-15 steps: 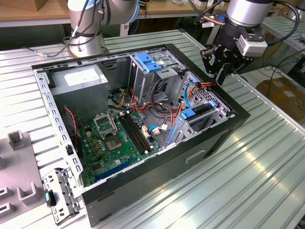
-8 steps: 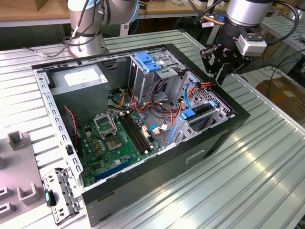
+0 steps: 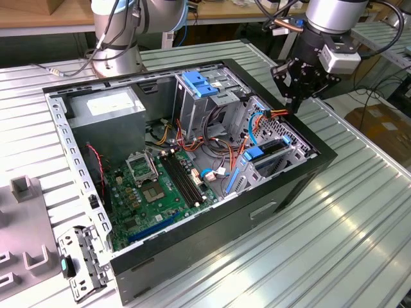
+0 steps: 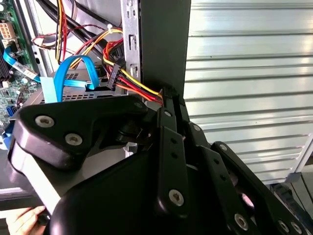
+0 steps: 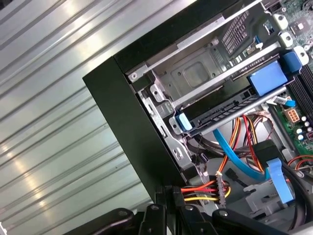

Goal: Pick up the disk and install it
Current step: 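Insert the first disk wire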

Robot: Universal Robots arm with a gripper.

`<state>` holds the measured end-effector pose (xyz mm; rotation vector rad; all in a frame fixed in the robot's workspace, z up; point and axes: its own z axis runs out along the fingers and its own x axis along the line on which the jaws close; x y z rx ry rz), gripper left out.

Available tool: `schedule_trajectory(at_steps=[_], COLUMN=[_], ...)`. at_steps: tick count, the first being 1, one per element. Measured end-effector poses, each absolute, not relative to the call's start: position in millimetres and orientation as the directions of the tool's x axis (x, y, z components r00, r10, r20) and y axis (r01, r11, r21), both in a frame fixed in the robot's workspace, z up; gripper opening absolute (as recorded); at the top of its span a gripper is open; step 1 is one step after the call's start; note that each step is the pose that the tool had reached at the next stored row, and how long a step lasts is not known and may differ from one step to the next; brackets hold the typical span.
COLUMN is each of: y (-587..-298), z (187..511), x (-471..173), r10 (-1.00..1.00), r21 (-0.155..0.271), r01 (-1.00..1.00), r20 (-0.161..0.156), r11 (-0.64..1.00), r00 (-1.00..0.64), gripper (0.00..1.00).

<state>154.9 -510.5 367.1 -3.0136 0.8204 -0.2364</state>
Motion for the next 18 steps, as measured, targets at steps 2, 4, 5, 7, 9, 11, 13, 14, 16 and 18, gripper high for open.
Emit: schedule_trajectory(at_steps=[2,4,5,7,9,11,13,14,16,18], y=[-510.5,-510.5,-510.5,-510.5,-510.4,-510.5,-510.5,-510.5,-510.5,-510.5], z=[367.1,367.2,367.3,367.2,368.1,370.2,371.3,371.4,371.4,371.4], x=[155.0,155.0,154.7,152.0,151.8,151.7,151.7,151.7,151.6,151.6], r10=[-0.505,-0.505,-0.505,-0.505,-0.504,-0.505,-0.507,-0.512,-0.526,-0.550], r21=[-0.049,-0.048,-0.048,-0.048,-0.048,-0.048,-0.048,-0.048,-0.048,-0.048], r01=[-0.503,-0.503,-0.503,-0.503,-0.503,-0.503,-0.506,-0.511,-0.525,-0.549], r20=[0.143,0.143,0.143,0.143,0.143,0.143,0.143,0.143,0.143,0.143], r11=[-0.863,-0.863,-0.863,-0.863,-0.863,-0.863,-0.861,-0.859,-0.850,-0.834], r00=[0.851,0.851,0.851,0.851,0.852,0.851,0.850,0.847,0.839,0.823], gripper=[0.17,0.17,0.17,0.17,0.17,0.17,0.17,0.17,0.17,0.17])
